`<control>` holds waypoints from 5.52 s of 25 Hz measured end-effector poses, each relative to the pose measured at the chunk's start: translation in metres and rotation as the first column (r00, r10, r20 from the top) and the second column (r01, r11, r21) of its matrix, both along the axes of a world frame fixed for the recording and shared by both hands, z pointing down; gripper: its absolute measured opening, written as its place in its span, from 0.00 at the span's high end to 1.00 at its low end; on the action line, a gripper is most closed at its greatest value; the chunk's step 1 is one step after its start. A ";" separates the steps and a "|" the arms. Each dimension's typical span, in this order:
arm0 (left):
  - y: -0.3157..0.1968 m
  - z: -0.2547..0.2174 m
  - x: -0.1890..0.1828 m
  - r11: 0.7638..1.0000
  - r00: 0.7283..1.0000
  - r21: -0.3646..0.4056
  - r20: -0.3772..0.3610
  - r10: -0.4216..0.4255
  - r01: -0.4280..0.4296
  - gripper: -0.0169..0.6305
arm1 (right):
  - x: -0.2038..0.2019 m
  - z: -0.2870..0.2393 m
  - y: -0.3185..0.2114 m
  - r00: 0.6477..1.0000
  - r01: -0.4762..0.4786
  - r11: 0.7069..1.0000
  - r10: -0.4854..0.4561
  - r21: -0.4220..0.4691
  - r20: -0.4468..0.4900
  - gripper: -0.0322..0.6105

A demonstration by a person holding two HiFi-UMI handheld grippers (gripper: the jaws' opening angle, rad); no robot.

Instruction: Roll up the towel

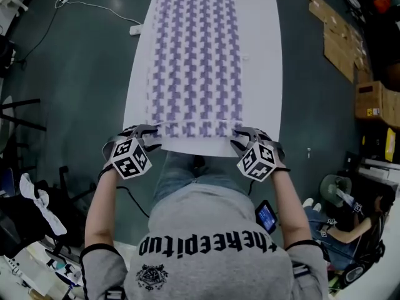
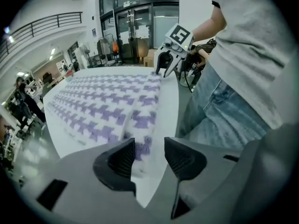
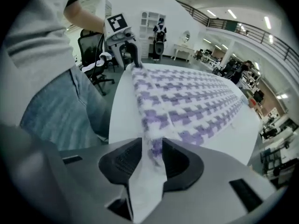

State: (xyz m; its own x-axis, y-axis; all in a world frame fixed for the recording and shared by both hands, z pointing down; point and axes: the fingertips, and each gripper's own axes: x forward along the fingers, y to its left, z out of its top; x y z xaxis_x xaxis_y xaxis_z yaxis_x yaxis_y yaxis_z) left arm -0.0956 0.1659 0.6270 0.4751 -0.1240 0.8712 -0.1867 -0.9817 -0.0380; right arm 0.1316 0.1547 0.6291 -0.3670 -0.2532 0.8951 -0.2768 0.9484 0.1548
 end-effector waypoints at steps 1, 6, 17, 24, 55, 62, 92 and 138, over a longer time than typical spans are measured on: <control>0.000 0.005 -0.003 1.000 1.000 -0.010 0.014 -0.015 0.015 0.70 | -0.001 0.007 0.002 1.000 0.016 1.000 -0.016 -0.008 -0.023 0.77; -0.016 0.013 -0.010 0.998 0.997 -0.009 0.050 -0.065 0.065 0.70 | 0.004 0.016 -0.015 0.995 0.040 0.999 -0.041 -0.003 -0.095 0.75; -0.006 0.007 -0.004 0.983 1.000 -0.183 0.018 0.020 -0.017 0.93 | 0.017 0.003 -0.011 0.998 0.033 0.986 -0.042 -0.161 -0.053 0.92; 0.007 0.001 -0.007 0.949 0.996 -0.312 -0.059 -0.067 0.045 0.93 | 0.017 0.002 -0.001 0.998 -0.048 0.958 0.054 -0.282 0.012 0.92; -0.036 0.012 0.008 0.998 0.995 -0.048 0.087 0.049 -0.045 0.73 | 0.009 -0.006 -0.085 0.986 -0.165 0.986 0.164 -0.029 -0.038 0.90; -0.070 0.016 0.010 0.999 0.995 -0.036 0.095 0.017 -0.013 0.73 | 0.004 -0.035 -0.079 0.998 -0.067 0.997 0.067 0.032 0.018 0.74; -0.075 -0.009 0.023 0.953 0.999 -0.301 -0.039 0.015 -0.026 0.85 | 0.019 -0.009 -0.080 0.994 -0.081 0.932 0.103 -0.354 0.044 0.85; -0.166 -0.062 0.014 0.998 0.998 0.058 -0.052 0.038 -0.035 0.72 | 0.000 -0.009 -0.188 0.991 -0.137 0.987 0.136 -0.081 -0.019 0.79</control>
State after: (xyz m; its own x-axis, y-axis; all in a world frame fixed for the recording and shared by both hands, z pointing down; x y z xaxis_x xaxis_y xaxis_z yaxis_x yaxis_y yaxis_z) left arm -0.0812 0.0000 0.5652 0.5259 -0.1547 0.8364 -0.1543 -0.9844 -0.0850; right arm 0.1317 -0.0336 0.6198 -0.3217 -0.2260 0.9195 -0.4030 0.9114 0.0830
